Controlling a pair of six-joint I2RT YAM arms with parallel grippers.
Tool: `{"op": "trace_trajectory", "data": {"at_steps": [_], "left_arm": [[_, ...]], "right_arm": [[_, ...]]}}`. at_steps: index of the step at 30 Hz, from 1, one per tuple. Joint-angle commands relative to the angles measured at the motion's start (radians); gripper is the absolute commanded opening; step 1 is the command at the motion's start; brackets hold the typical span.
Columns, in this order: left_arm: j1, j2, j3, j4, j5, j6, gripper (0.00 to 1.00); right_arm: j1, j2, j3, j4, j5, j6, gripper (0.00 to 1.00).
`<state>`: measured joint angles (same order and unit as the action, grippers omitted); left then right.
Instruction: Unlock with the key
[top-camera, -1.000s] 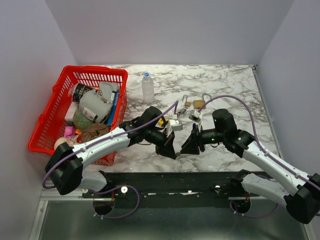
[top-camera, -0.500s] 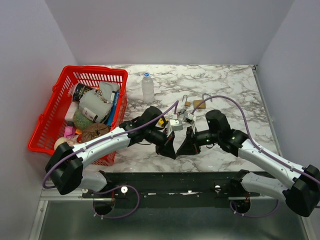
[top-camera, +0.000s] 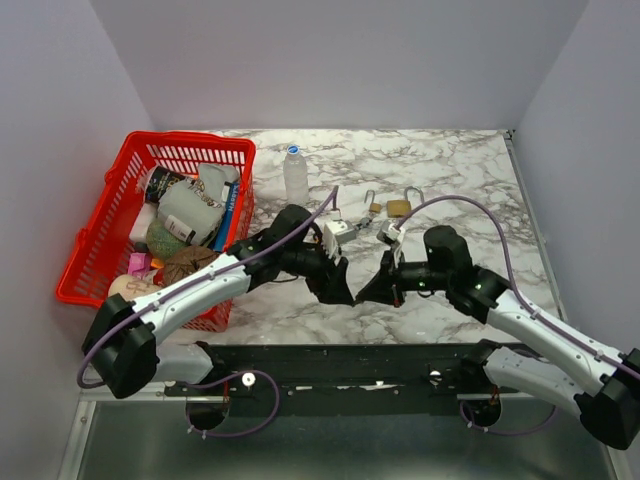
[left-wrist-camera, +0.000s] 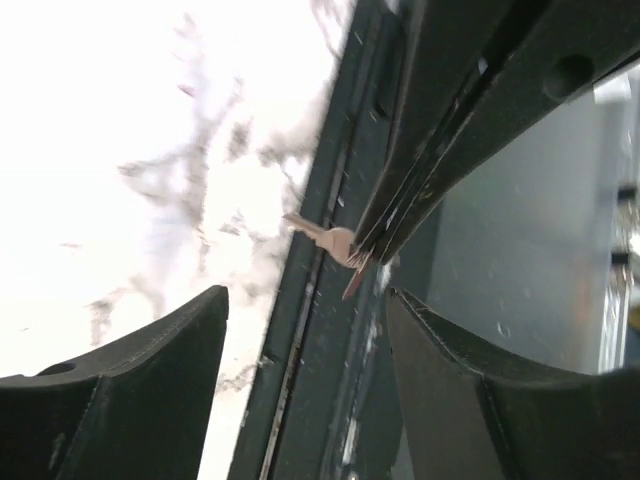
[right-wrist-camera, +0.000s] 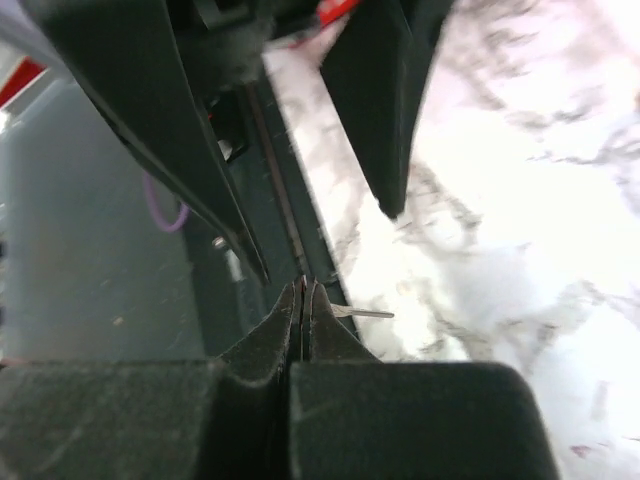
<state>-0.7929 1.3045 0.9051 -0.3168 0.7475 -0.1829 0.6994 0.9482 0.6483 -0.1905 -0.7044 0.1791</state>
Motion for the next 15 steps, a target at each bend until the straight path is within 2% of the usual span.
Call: {"op": "trace_trajectory", "data": {"at_steps": [1,4,9,15], "left_arm": [[0.029,-0.094,0.0,0.114,-0.141,-0.189,0.74],[0.031,-0.12,0.026,0.124,-0.217,-0.288,0.74],[0.043,-0.113,0.058,0.091,-0.295,-0.591,0.74],[0.044,-0.073,0.029,0.114,-0.251,-0.824,0.74]], "right_arm": [[0.006,-0.074,-0.033,0.051,0.218,-0.042,0.01],[0.006,-0.101,-0.056,0.089,0.255,-0.061,0.01],[0.014,-0.152,-0.075,0.155,0.289,-0.082,0.01],[0.022,-0.253,-0.113,0.21,0.37,-0.151,0.01]]}}
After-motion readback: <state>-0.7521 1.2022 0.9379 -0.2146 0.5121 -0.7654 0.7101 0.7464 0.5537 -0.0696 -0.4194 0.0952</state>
